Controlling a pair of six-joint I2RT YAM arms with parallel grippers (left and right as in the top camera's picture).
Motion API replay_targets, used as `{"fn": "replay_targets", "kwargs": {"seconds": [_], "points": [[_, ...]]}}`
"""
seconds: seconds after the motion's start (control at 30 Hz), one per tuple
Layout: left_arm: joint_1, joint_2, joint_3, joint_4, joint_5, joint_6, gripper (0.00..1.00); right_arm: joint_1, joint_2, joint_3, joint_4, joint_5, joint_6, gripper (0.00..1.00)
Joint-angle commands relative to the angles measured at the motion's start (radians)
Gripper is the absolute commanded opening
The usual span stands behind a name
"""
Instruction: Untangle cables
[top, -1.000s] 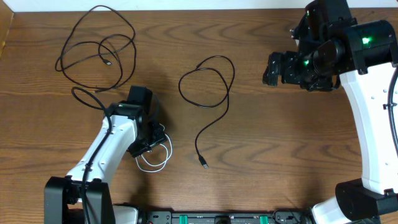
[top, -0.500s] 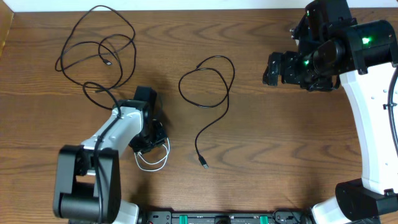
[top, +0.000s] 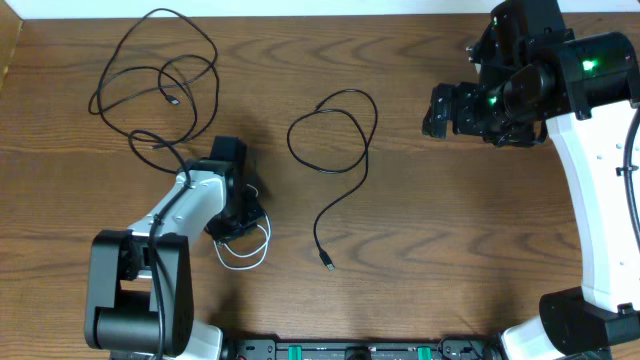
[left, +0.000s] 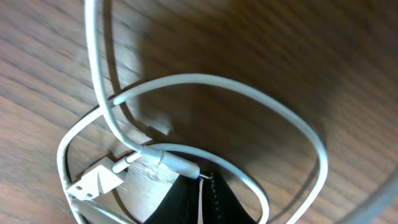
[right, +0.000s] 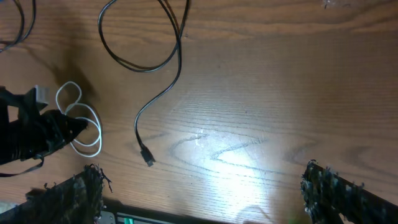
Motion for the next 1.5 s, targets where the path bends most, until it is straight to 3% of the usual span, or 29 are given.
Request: {"fn": "replay_targets", "kwargs": {"seconds": [0.0,0.23,0.4,0.5,0.63,0.77,1.0,1.3,1.47], "points": [[0.040,0.003,0.006,0.023,-0.039,0.005,0.10,0.005,-0.010,0.002,-0.001,0.004,-0.011,0.99],[0.120,0.003,0.030,0.056,-0.039,-0.009,0.08,0.005,-0.010,0.002,-0.001,0.004,-0.011,0.99],[0.161,-0.018,0.115,-0.005,-0.005,-0.009,0.08,0.005,-0.010,0.002,-0.001,0.004,-0.011,0.99],[0.158,-0.030,0.148,-0.045,0.142,0.026,0.36,0.005,-0.010,0.002,-0.001,0.004,-0.011,0.99],[0.124,-0.029,0.144,-0.093,0.261,0.062,0.41,0.005,-0.010,0.002,-0.001,0.004,-0.011,0.99],[0.051,-0.029,0.127,-0.096,0.201,0.061,0.50,0.005,-0.010,0.002,-0.001,0.004,-0.011,0.99],[-0.030,-0.026,0.064,-0.024,-0.059,-0.048,0.56,0.005,-0.010,0.002,-0.001,0.004,-0.011,0.99],[-0.030,-0.024,0.029,0.034,-0.058,-0.047,0.54,0.005,-0.010,0.002,-0.001,0.004,-0.011,0.99],[-0.030,-0.024,0.011,0.054,-0.042,-0.047,0.44,0.005,-0.010,0.002,-0.001,0.004,-0.011,0.99]]}}
